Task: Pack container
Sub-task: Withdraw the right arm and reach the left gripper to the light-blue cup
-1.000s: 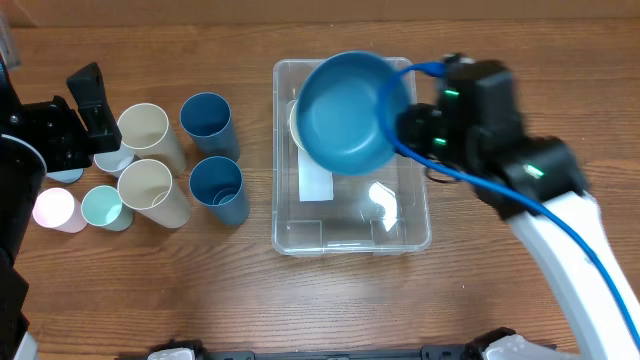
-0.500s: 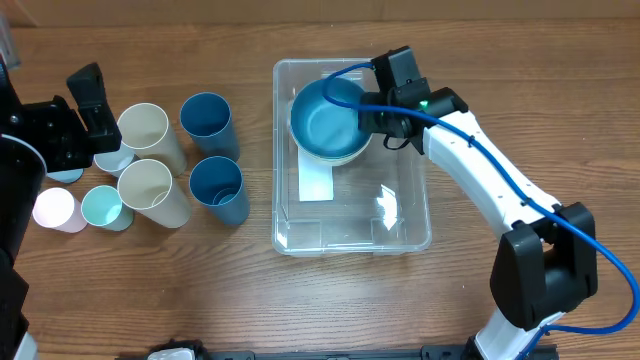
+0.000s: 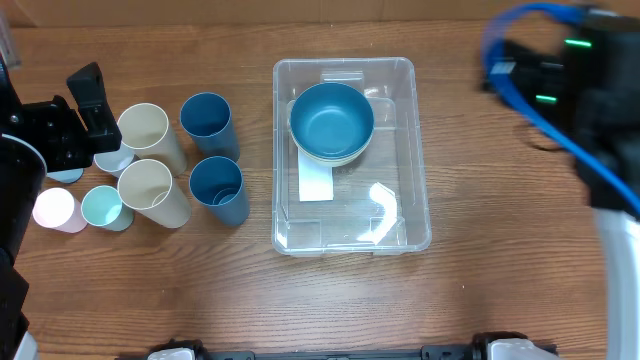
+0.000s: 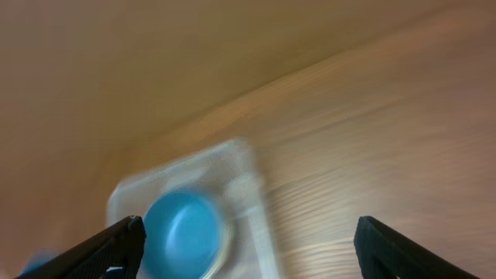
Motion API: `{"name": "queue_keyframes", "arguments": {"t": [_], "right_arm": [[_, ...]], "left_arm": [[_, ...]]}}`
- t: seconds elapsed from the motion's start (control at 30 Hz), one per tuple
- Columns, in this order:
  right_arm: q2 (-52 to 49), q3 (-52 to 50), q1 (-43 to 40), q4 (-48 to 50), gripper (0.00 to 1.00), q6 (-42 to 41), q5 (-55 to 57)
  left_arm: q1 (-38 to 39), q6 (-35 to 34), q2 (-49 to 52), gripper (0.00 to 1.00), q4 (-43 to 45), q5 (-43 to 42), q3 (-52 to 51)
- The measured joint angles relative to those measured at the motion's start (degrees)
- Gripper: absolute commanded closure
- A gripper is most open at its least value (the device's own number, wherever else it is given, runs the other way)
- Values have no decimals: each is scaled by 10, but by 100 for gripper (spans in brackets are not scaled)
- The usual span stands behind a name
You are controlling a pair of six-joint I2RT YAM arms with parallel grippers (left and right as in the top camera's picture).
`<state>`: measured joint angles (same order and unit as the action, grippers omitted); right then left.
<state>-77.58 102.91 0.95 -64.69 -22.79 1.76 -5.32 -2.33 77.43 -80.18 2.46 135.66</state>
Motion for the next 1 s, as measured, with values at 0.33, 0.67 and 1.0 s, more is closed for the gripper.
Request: {"name": "queue_keyframes", "arguments": {"t": [0.33,0.67,1.0], "right_arm": [[-10,-2,-212,-54,0,-12,-16],[-11,-2,-212,-55,0,-12,-19],[-11,-2,-212,-55,0,-12,-20]], "left_arm": [[0,0,0,0,0,0,0],[0,-18,20,0,-129,-67,1],[-89,-161,148,0,-136,55,-3]]}}
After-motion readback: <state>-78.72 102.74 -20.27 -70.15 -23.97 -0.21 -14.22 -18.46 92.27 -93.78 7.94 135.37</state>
